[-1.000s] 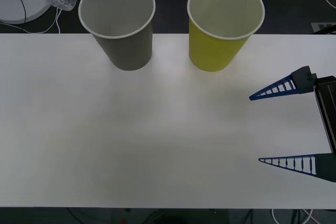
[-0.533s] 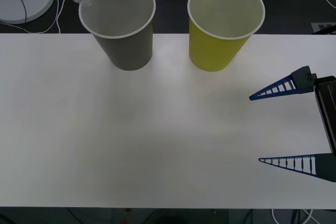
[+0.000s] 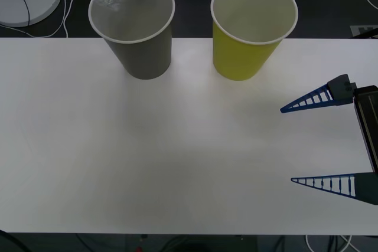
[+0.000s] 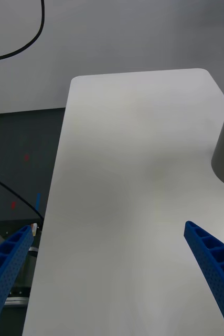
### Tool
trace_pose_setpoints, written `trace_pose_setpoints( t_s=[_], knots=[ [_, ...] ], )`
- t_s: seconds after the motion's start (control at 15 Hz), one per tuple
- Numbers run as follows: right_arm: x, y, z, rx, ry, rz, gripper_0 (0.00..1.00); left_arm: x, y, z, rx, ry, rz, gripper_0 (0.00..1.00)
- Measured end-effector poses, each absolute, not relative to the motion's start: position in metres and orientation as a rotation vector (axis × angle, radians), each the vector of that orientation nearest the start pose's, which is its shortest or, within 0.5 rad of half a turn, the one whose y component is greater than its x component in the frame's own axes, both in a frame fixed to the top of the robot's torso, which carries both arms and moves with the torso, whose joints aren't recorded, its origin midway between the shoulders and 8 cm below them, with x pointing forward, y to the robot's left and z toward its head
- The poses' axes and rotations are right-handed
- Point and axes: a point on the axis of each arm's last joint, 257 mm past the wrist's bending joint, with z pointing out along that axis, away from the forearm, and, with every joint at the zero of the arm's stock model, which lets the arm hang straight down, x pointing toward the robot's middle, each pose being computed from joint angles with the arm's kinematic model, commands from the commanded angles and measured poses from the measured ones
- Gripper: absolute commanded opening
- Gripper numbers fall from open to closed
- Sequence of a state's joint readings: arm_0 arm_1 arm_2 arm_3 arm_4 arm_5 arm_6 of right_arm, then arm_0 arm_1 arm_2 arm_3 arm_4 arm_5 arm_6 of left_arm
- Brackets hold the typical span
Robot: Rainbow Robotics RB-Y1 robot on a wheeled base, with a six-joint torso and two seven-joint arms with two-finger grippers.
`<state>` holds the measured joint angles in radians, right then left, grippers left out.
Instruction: Put the can into the green bin and the plastic bottle into the gray bin
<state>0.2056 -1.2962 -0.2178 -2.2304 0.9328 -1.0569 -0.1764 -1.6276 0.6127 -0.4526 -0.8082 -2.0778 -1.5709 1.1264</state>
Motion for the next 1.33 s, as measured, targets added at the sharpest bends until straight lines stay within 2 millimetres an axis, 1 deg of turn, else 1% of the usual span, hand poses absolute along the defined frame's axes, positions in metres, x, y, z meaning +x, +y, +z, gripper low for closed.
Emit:
trace_pose_setpoints(
  t_s=[0.07, 0.13, 0.2, 0.27, 0.8, 1.13, 1.33],
  knots=[
    [0.282, -0.171, -0.079, -1.639, 1.368, 0.573, 1.0, 0.61, 0.118, 0.079, 1.095, 2.237, -0.007, 0.01],
    [0.282, -0.171, -0.079, -1.639, 1.368, 0.573, 1.0, 0.61, 0.117, 0.078, 1.098, 2.236, -0.008, 0.34],
    [0.282, -0.171, -0.079, -1.639, 1.368, 0.573, 1.0, 0.609, 0.115, 0.079, 1.102, 2.234, -0.01, 0.94],
    [0.282, -0.171, -0.079, -1.639, 1.368, 0.573, 1.0, 0.609, 0.114, 0.078, 1.108, 2.232, -0.013, 1.0],
    [0.282, -0.171, -0.079, -1.639, 1.368, 0.573, 1.0, 0.606, 0.109, 0.078, 1.14, 2.216, -0.034, 1.0],
    [0.282, -0.171, -0.079, -1.639, 1.368, 0.573, 1.0, 0.606, 0.108, 0.078, 1.139, 2.216, -0.036, 1.0],
    [0.282, -0.171, -0.079, -1.639, 1.368, 0.573, 1.0, 0.604, 0.11, 0.081, 1.156, 2.188, -0.016, 1.0]
  ],
)
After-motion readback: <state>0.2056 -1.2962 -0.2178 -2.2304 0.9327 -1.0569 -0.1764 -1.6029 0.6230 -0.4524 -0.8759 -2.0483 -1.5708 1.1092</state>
